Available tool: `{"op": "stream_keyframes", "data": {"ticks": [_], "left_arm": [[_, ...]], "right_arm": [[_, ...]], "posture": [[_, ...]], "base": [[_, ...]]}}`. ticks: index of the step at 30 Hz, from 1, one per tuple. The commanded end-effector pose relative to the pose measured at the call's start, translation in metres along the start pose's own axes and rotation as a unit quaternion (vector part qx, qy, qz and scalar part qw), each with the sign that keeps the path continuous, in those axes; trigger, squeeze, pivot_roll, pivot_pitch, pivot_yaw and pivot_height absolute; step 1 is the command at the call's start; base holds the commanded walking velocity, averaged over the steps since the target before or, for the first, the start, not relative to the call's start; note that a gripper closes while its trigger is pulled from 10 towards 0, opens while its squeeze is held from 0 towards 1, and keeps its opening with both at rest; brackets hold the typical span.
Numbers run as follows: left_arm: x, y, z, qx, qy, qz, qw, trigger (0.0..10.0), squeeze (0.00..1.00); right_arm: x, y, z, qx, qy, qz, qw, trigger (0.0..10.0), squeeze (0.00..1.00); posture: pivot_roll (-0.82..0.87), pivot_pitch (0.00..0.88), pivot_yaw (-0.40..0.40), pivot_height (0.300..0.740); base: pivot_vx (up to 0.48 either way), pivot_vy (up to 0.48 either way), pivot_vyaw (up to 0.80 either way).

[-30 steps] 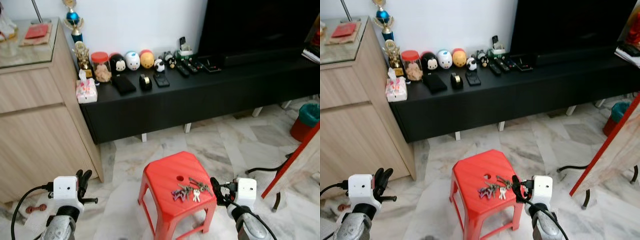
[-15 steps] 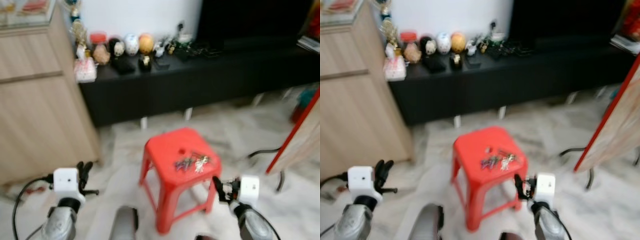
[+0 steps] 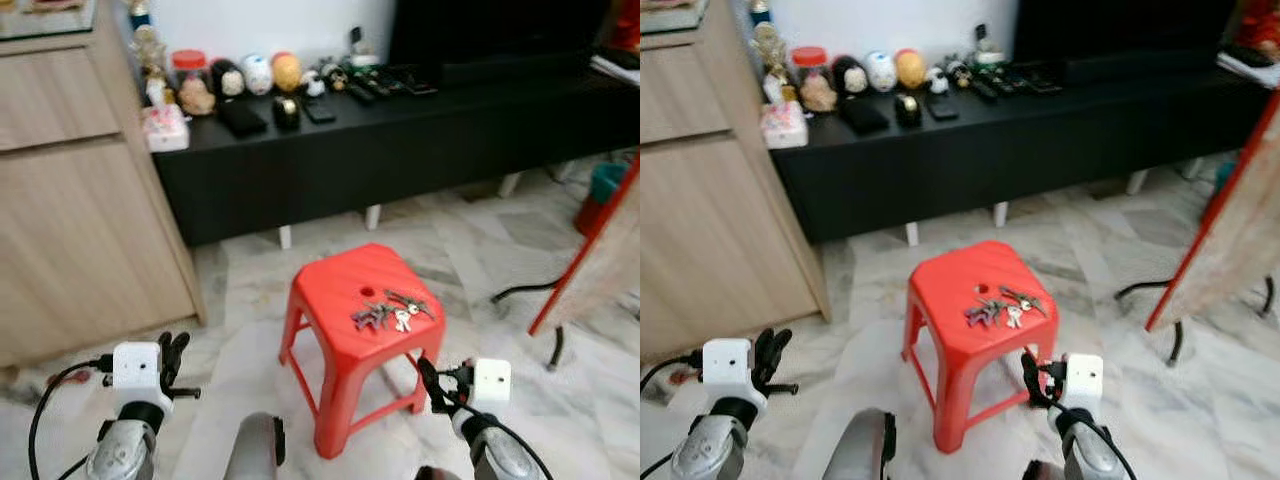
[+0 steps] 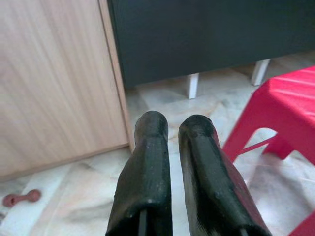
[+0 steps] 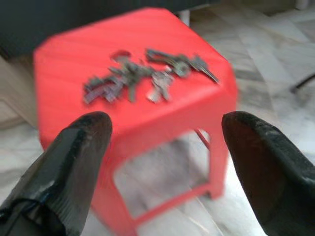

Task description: Hang keys on a hook

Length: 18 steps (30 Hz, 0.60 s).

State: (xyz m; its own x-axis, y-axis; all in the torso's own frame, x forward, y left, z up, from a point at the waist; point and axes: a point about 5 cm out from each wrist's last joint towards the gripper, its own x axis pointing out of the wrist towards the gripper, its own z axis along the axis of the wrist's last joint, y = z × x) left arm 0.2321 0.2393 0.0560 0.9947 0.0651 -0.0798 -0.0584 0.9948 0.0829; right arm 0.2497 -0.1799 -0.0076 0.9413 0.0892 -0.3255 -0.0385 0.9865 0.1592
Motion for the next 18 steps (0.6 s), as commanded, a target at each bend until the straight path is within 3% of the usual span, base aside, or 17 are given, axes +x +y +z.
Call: {"op": "stream_keyframes", "data": {"ticks": [1, 5, 8, 18], "left_arm": [[0.0021, -0.0005, 0.0002, 0.004, 0.005, -0.002, 1.000, 10.0, 0.00], [0.0029, -0.0008, 0.0007, 0.004, 0.003, -0.001, 1.000, 10.0, 0.00], [0.0031, -0.0009, 0.0009, 0.004, 0.003, -0.001, 1.000, 10.0, 0.00], [0.0034, -0.0007, 0.0009, 0.005, 0.003, -0.001, 1.000, 10.0, 0.00]], "right_arm": [[-0.0028, -0.0055, -0.0025, 0.004, 0.004, -0.009, 1.000, 10.0, 0.00], [-0.0030, -0.0062, -0.0012, -0.008, 0.001, -0.006, 1.000, 10.0, 0.00], [-0.0033, -0.0061, 0.0000, -0.005, -0.004, -0.003, 1.000, 10.0, 0.00], [-0.0025, -0.0075, 0.0001, 0.002, -0.002, -0.008, 1.000, 10.0, 0.00]], "posture": [[0.17, 0.030, -0.043, 0.612], [0.17, 0.031, -0.045, 0.612], [0.17, 0.030, -0.045, 0.612], [0.16, 0.033, -0.047, 0.612]], "base": [[0.000, 0.000, 0.00], [0.000, 0.000, 0.00], [0.247, 0.000, 0.71], [0.265, 0.000, 0.00]]}}
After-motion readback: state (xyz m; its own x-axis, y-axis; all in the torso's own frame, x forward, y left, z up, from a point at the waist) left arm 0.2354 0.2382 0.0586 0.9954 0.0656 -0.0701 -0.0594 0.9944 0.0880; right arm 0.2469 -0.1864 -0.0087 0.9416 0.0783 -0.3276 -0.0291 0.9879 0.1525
